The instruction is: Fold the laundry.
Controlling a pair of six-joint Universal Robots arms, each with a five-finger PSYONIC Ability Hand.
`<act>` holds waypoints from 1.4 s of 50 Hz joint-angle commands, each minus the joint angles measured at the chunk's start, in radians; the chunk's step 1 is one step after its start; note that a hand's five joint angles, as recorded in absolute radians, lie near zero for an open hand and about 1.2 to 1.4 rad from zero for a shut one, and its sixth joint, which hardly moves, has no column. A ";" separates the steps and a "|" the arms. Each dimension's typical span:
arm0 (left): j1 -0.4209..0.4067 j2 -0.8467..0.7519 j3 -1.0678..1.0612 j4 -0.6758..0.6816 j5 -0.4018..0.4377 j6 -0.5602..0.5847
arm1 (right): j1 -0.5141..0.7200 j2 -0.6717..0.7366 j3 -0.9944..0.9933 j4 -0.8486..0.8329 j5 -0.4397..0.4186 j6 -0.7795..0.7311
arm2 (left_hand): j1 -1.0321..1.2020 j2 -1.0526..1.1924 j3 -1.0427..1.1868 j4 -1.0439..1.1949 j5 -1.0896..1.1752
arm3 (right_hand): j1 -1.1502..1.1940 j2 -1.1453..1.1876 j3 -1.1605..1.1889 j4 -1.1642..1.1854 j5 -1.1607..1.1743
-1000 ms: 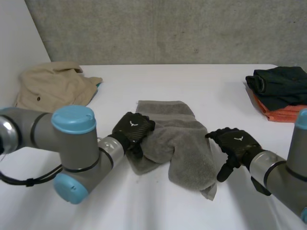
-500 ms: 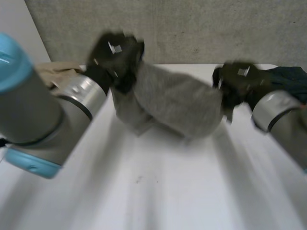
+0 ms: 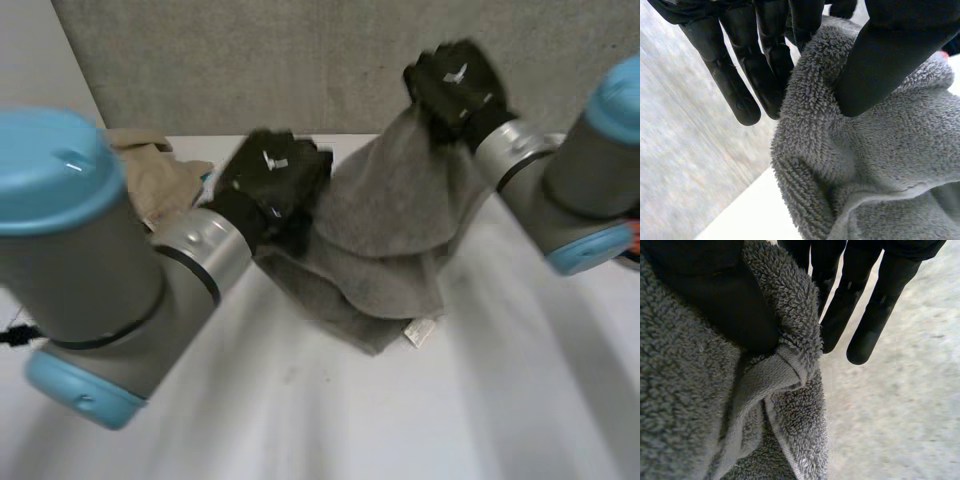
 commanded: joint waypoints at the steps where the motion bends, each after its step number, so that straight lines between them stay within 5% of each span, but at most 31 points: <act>1: -0.004 -0.156 0.007 -0.001 -0.036 -0.073 | 0.012 0.152 0.003 -0.061 0.024 -0.009 | 0.291 0.205 0.208 0.198 0.256 | -0.895 -0.976 -0.991 -1.007 -0.955; 2: -0.005 -0.170 0.007 -0.001 -0.038 -0.080 | 0.012 0.155 0.006 -0.060 0.035 -0.011 | 0.285 0.199 0.202 0.192 0.251 | -0.895 -0.976 -0.991 -1.007 -0.955; 4: -0.005 -0.189 0.007 -0.005 -0.039 -0.093 | 0.010 0.152 0.006 -0.055 0.061 -0.011 | -0.103 -0.190 -0.186 -0.196 -0.138 | -0.895 -0.976 -0.991 -1.007 -0.955; 5: -0.008 -0.193 0.006 -0.005 -0.042 -0.094 | 0.007 0.138 0.010 -0.046 0.099 -0.012 | -0.480 -0.566 -0.563 -0.573 -0.514 | -0.895 -0.976 -0.991 -1.007 -0.955; 12: 0.019 -0.100 -0.005 -0.002 -0.117 -0.093 | -0.007 -0.040 0.104 0.100 0.192 -0.014 | -0.721 -0.808 -0.804 -0.814 -0.756 | -0.895 -0.976 -0.991 -1.007 -0.955; 19: 0.094 0.032 -0.073 0.004 -0.128 -0.093 | -0.054 -0.201 0.260 0.363 0.149 -0.003 | -0.730 -0.817 -0.813 -0.824 -0.765 | -0.895 -0.976 -0.991 -1.007 -0.955; 25: 0.119 0.106 -0.158 0.015 -0.113 -0.096 | -0.053 -0.249 0.417 0.546 0.074 -0.005 | -0.728 -0.814 -0.810 -0.821 -0.762 | -0.650 -0.732 -0.747 -0.762 -0.710; 28: 0.121 0.106 -0.195 0.030 -0.101 -0.096 | -0.051 -0.247 0.512 0.479 0.006 -0.006 | -0.725 -0.811 -0.808 -0.818 -0.759 | -0.410 -0.491 -0.506 -0.522 -0.470; 32: 0.122 0.103 -0.235 0.054 -0.070 -0.097 | -0.040 -0.232 0.581 0.347 -0.043 -0.014 | -0.719 -0.805 -0.802 -0.812 -0.753 | -0.374 -0.455 -0.470 -0.485 -0.434; 40: 0.134 0.098 -0.278 0.076 -0.050 -0.103 | -0.037 -0.074 0.575 0.143 -0.041 -0.028 | -0.719 -0.805 -0.802 -0.812 -0.753 | -0.380 -0.461 -0.476 -0.491 -0.440; 50: 0.142 0.098 -0.298 0.087 -0.050 -0.103 | -0.036 0.044 0.468 0.098 -0.041 -0.115 | -0.722 -0.808 -0.805 -0.815 -0.756 | -0.248 -0.329 -0.344 -0.360 -0.308; 57: 0.168 0.098 -0.317 0.088 -0.050 -0.103 | -0.016 0.109 0.377 0.103 -0.038 -0.118 | -0.725 -0.811 -0.808 -0.818 -0.759 | 0.327 0.245 0.230 0.215 0.267; 64: 0.220 0.098 -0.337 0.090 -0.050 -0.105 | -0.005 0.008 0.359 0.118 -0.037 -0.097 | -0.736 -0.823 -0.819 -0.829 -0.771 | 0.327 0.245 0.230 0.215 0.267; 70: 0.283 0.074 -0.337 0.094 -0.030 -0.125 | 0.007 -0.250 0.328 0.200 -0.035 -0.085 | -0.760 -0.846 -0.843 -0.853 -0.794 | 0.327 0.245 0.230 0.215 0.267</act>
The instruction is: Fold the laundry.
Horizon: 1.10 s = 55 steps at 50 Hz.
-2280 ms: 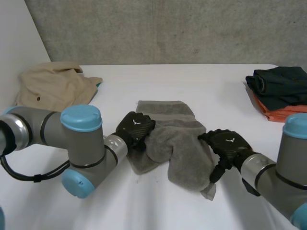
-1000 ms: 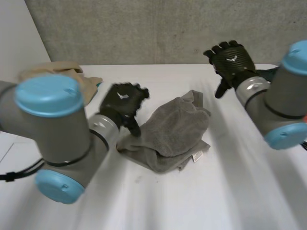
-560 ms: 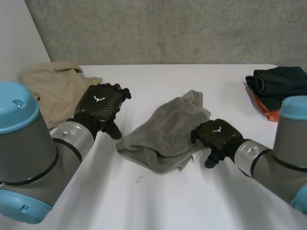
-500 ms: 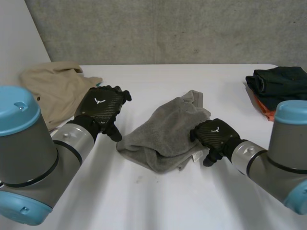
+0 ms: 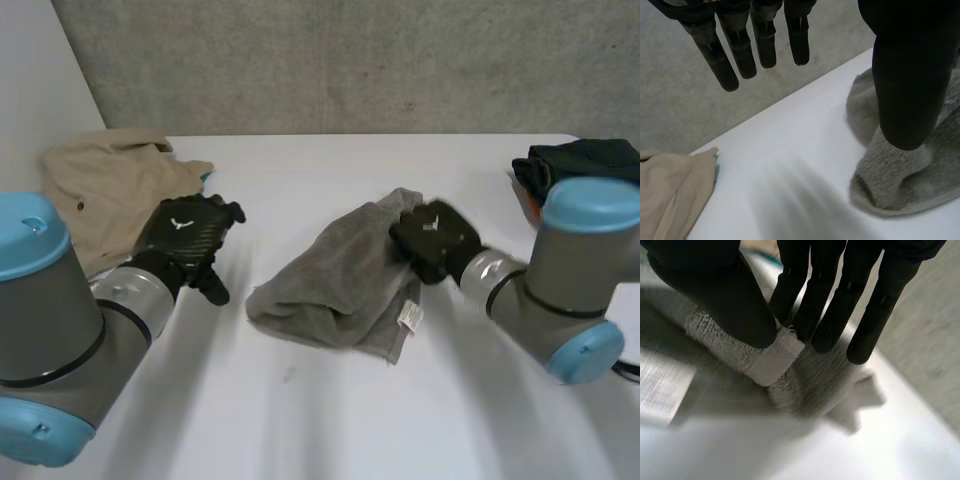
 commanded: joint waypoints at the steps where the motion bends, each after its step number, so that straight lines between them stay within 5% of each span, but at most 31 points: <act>1: 0.078 -0.034 -0.002 0.005 0.027 -0.031 | 0.014 -0.309 -0.037 0.096 0.001 0.021 | -0.032 -0.014 -0.014 -0.010 0.001 | 0.291 0.221 0.213 0.203 0.233; 14: 0.057 -0.227 0.067 -0.003 0.225 -0.268 | 0.019 -0.541 -0.213 0.219 0.003 0.182 | -0.056 -0.037 -0.037 -0.033 -0.022 | 0.291 0.221 0.213 0.203 0.233; 21: -0.014 -0.348 0.199 -0.008 0.234 -0.431 | 0.019 -0.616 -0.230 0.230 0.001 0.234 | -0.050 -0.031 -0.032 -0.027 -0.017 | 0.291 0.221 0.213 0.203 0.233; 25: -0.072 -0.416 0.291 -0.017 0.236 -0.517 | 0.014 -0.624 -0.229 0.233 0.011 0.237 | 0.295 0.314 0.314 0.318 0.329 | 0.291 0.221 0.213 0.203 0.233; 27: -0.088 -0.448 0.320 -0.044 0.231 -0.531 | 0.005 -0.623 -0.224 0.236 0.026 0.236 | 0.937 0.955 0.955 0.960 0.970 | 0.291 0.221 0.213 0.203 0.233; 33: -0.085 -0.433 0.343 -0.120 0.158 -0.526 | -0.021 -0.616 -0.209 0.239 0.043 0.223 | 1.021 1.040 1.040 1.044 1.055 | 0.291 0.221 0.213 0.203 0.233; 37: 0.004 -0.216 0.314 -0.124 0.084 -0.491 | -0.104 -0.615 -0.192 0.263 0.040 0.199 | 1.021 1.040 1.040 1.044 1.055 | 0.291 0.221 0.213 0.203 0.233; 45: 0.052 0.120 0.309 -0.124 0.087 -0.246 | -0.233 -0.563 -0.152 0.426 0.037 -0.009 | 1.021 1.040 1.040 1.044 1.055 | 0.291 0.221 0.213 0.203 0.233; 51: 0.052 0.050 0.298 -0.162 0.084 -0.007 | -0.222 -0.448 -0.131 0.484 0.049 -0.103 | 1.021 1.040 1.040 1.044 1.055 | 0.291 0.221 0.213 0.203 0.233; 55: 0.032 -0.147 0.355 -0.219 0.058 0.164 | -0.213 -0.319 -0.148 0.477 0.061 -0.103 | 1.021 1.040 1.040 1.044 1.055 | 0.291 0.221 0.213 0.203 0.233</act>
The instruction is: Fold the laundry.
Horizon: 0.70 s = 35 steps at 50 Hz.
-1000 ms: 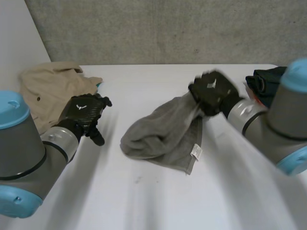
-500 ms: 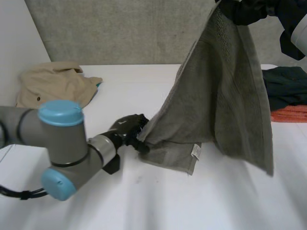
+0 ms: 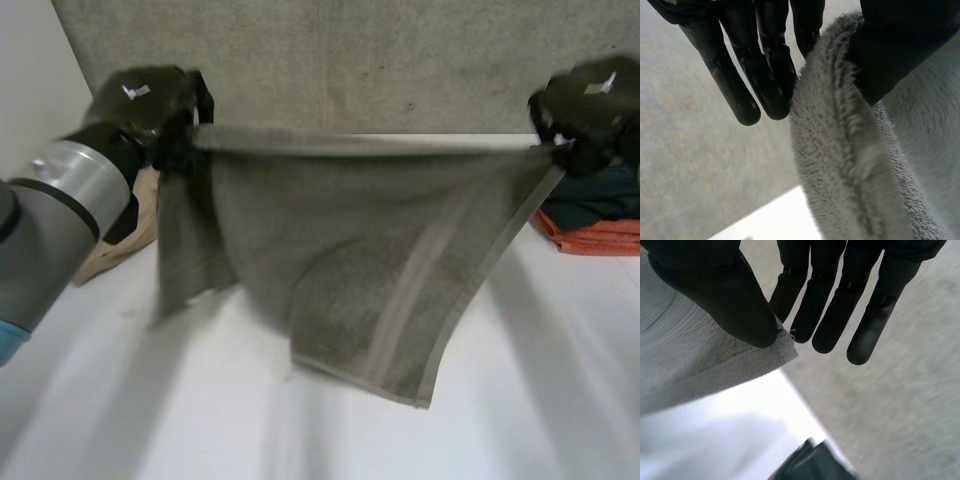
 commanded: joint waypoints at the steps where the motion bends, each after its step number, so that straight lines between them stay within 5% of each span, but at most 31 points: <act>1: -0.034 -0.270 0.075 -0.074 -0.028 0.278 | 0.021 0.192 -0.013 0.010 0.020 -0.032 | 0.240 0.204 0.209 0.201 0.247 | 0.291 0.221 0.213 0.201 0.224; 9: -0.041 -0.507 0.438 -0.015 -0.082 0.329 | 0.142 0.388 -0.211 -0.214 0.140 0.059 | 0.240 0.204 0.209 0.201 0.247 | 0.291 0.221 0.213 0.201 0.224; 20: 0.017 -0.498 0.620 0.550 -0.076 0.369 | 0.172 0.396 -0.372 -0.840 0.280 0.129 | 0.240 0.204 0.209 0.201 0.247 | 0.291 0.221 0.213 0.201 0.224; 35: 0.012 -0.145 0.088 0.452 0.062 0.375 | 0.190 0.195 -0.006 -0.670 0.169 0.129 | 0.240 0.204 0.209 0.201 0.247 | 0.291 0.221 0.213 0.201 0.224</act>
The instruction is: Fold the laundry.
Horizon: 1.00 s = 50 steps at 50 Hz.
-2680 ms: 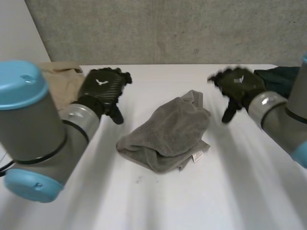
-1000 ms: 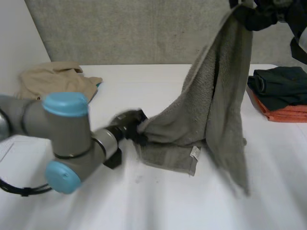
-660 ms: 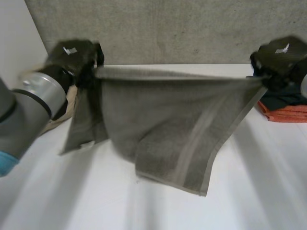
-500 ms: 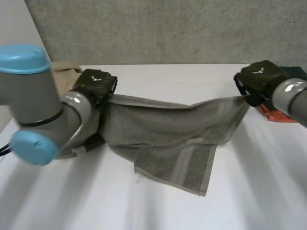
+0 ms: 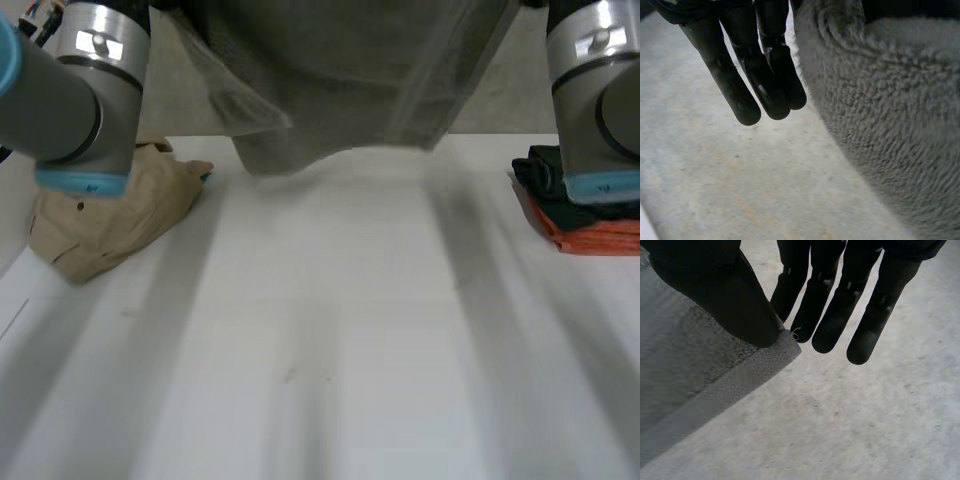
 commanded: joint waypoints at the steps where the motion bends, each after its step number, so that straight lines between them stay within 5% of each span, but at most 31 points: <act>1: -0.002 0.197 -0.357 -0.112 0.058 0.004 | -0.014 -0.125 0.284 0.143 -0.088 -0.003 | 0.240 0.202 0.207 0.197 0.247 | 0.291 0.221 0.209 0.201 0.218; 8: -0.002 0.214 -0.615 -0.172 0.060 0.004 | -0.020 -0.158 0.513 0.275 -0.174 -0.003 | 0.240 0.202 0.207 0.197 0.247 | 0.291 0.221 0.209 0.201 0.218; 14: -0.003 0.026 -0.680 -0.163 0.053 0.017 | -0.052 -0.092 0.616 0.278 -0.197 -0.004 | 0.240 0.202 0.207 0.197 0.247 | 0.291 0.221 0.209 0.201 0.218; 20: -0.019 -0.079 -0.641 -0.171 0.032 0.074 | -0.058 -0.023 0.602 0.280 -0.183 -0.018 | -0.167 -0.205 -0.200 -0.210 -0.160 | 0.291 0.221 0.209 0.201 0.218; 22: -0.028 -0.078 -0.643 -0.171 0.024 0.077 | -0.064 -0.023 0.593 0.280 -0.185 -0.015 | -0.504 -0.542 -0.537 -0.547 -0.497 | 0.291 0.221 0.209 0.201 0.218; 28: -0.025 0.072 -0.696 -0.192 0.024 0.034 | -0.112 -0.020 0.587 0.281 -0.185 -0.009 | -0.883 -0.921 -0.916 -0.926 -0.876 | 0.291 0.221 0.209 0.201 0.218; 35: -0.003 0.226 -0.825 -0.250 0.027 -0.094 | -0.134 0.005 0.565 0.281 -0.163 -0.010 | -0.890 -0.928 -0.923 -0.933 -0.883 | 0.291 0.221 0.209 0.201 0.218; 50: 0.326 0.309 -1.066 -0.275 0.121 -0.156 | -0.149 0.005 0.553 0.285 -0.162 -0.010 | -0.605 -0.643 -0.638 -0.648 -0.598 | 0.291 0.221 0.209 0.201 0.218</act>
